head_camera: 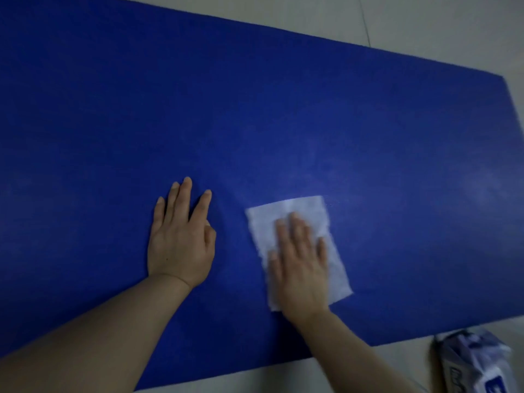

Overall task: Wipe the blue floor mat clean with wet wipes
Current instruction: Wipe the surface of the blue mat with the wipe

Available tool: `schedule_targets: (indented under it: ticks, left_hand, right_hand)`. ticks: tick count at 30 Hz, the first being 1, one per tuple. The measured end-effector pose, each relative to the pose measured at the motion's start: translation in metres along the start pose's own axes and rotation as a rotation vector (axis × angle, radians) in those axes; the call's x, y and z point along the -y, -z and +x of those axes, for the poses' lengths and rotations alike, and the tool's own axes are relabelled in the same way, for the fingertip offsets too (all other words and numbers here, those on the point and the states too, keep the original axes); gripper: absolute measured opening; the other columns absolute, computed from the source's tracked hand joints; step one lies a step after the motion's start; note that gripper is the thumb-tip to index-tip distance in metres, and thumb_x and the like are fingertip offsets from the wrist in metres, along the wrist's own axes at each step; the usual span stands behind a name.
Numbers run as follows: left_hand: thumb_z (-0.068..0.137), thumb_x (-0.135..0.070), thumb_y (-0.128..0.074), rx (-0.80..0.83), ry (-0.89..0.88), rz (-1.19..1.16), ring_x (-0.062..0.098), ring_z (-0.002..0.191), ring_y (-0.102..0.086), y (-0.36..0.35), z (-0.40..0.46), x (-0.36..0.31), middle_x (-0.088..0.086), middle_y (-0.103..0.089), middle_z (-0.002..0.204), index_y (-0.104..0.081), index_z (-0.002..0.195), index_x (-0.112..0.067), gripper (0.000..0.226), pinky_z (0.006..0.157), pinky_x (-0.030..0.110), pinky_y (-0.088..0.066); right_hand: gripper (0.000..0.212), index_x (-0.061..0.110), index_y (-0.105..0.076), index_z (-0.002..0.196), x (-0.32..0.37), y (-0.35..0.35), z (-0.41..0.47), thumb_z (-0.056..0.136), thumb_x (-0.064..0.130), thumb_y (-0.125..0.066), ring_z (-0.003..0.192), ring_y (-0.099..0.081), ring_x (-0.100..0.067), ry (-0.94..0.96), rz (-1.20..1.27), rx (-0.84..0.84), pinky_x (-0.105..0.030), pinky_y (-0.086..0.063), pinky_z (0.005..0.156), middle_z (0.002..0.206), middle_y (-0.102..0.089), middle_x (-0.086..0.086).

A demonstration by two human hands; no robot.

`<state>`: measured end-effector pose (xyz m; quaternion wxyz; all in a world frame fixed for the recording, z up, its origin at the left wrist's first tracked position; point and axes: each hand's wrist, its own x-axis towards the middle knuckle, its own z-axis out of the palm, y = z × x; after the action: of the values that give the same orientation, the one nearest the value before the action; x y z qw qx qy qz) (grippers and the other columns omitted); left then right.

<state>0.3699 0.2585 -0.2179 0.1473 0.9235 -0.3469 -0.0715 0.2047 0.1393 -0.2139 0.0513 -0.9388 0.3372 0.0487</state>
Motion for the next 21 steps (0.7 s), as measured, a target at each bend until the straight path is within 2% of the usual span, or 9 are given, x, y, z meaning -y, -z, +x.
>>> schedule_targets:
  ticks: [3,5,6,8,10,12,15,18,21]
  left_hand:
    - [0.092,-0.021,-0.037,0.008,0.01,-0.022,0.03,0.145,-0.018,0.001,0.0,-0.002,0.017,-0.024,0.155,-0.04,0.143,-0.01,0.053,0.119,0.044,-0.009]
    - [0.091,-0.02,-0.038,0.015,0.007,-0.02,0.03,0.145,-0.018,0.002,0.0,-0.002,0.017,-0.024,0.155,-0.04,0.144,-0.01,0.053,0.118,0.045,-0.01]
    - [0.092,-0.019,-0.039,0.016,0.009,-0.024,0.03,0.145,-0.018,0.002,0.0,-0.002,0.017,-0.024,0.155,-0.04,0.143,-0.01,0.053,0.118,0.046,-0.011]
    - [0.093,-0.02,-0.039,0.013,0.013,-0.029,0.03,0.144,-0.018,0.001,0.001,-0.001,0.018,-0.024,0.155,-0.041,0.143,-0.009,0.051,0.118,0.046,-0.012]
    - [0.093,-0.024,-0.033,0.011,0.008,-0.012,0.031,0.144,-0.019,0.0,0.001,0.0,0.018,-0.026,0.155,-0.041,0.143,-0.01,0.052,0.117,0.045,-0.012]
    - [0.094,-0.022,-0.036,0.026,0.009,-0.009,0.031,0.145,-0.018,0.001,0.002,0.0,0.018,-0.024,0.155,-0.041,0.143,-0.01,0.051,0.118,0.045,-0.01]
    - [0.095,-0.019,-0.035,0.03,0.016,-0.02,0.029,0.146,-0.014,0.002,0.001,-0.001,0.016,-0.021,0.157,-0.038,0.145,-0.011,0.051,0.119,0.042,-0.005]
    - [0.094,-0.021,-0.035,0.032,0.014,-0.017,0.028,0.147,-0.012,0.003,0.001,-0.003,0.016,-0.019,0.157,-0.036,0.146,-0.011,0.053,0.119,0.041,-0.002]
    - [0.094,-0.02,-0.036,0.031,0.016,-0.024,0.028,0.147,-0.011,0.004,0.002,-0.003,0.015,-0.018,0.158,-0.036,0.146,-0.012,0.053,0.119,0.04,-0.002]
  right_hand:
    - [0.065,0.024,-0.008,0.152,-0.034,0.008,0.016,0.092,0.049,-0.003,0.147,-0.003,-0.015,-0.385,0.101,0.038,-0.044,-0.002,0.118,0.16,-0.003,0.001]
    - [0.062,0.023,0.008,0.149,-0.026,0.008,0.023,0.092,0.047,-0.001,0.146,0.009,-0.014,-0.489,0.11,0.086,-0.044,0.004,0.119,0.16,0.007,0.0]
    - [0.06,0.021,0.007,0.149,-0.012,0.008,0.023,0.095,0.044,-0.005,0.147,0.007,-0.016,-0.449,0.081,0.08,-0.046,0.002,0.118,0.16,0.006,-0.002]
    - [0.058,0.016,-0.013,0.15,0.025,0.005,0.013,0.098,0.04,-0.017,0.146,-0.011,-0.021,-0.187,0.037,0.005,-0.051,-0.008,0.114,0.159,-0.012,-0.008]
    - [0.057,0.016,-0.028,0.148,0.055,0.002,-0.007,0.097,0.042,-0.026,0.144,-0.021,-0.023,0.184,0.032,0.064,-0.051,-0.014,0.11,0.156,-0.024,-0.007]
    - [0.055,0.019,-0.03,0.147,0.049,0.001,-0.015,0.098,0.043,-0.027,0.144,-0.022,-0.021,0.377,-0.011,0.13,-0.049,-0.015,0.111,0.156,-0.025,-0.004]
    - [0.057,0.02,-0.031,0.148,0.005,0.007,-0.003,0.098,0.044,-0.017,0.142,-0.027,-0.02,0.128,-0.025,0.052,-0.045,-0.013,0.113,0.155,-0.028,-0.004]
    - [0.067,0.024,0.002,0.15,-0.025,0.01,0.012,0.089,0.051,0.004,0.146,0.007,-0.012,-0.332,0.097,0.095,-0.041,0.007,0.118,0.16,0.004,0.002]
    - [0.064,0.023,0.008,0.148,0.013,0.008,0.005,0.089,0.049,0.004,0.146,0.012,-0.016,-0.319,0.103,0.119,-0.043,0.01,0.117,0.159,0.01,-0.001]
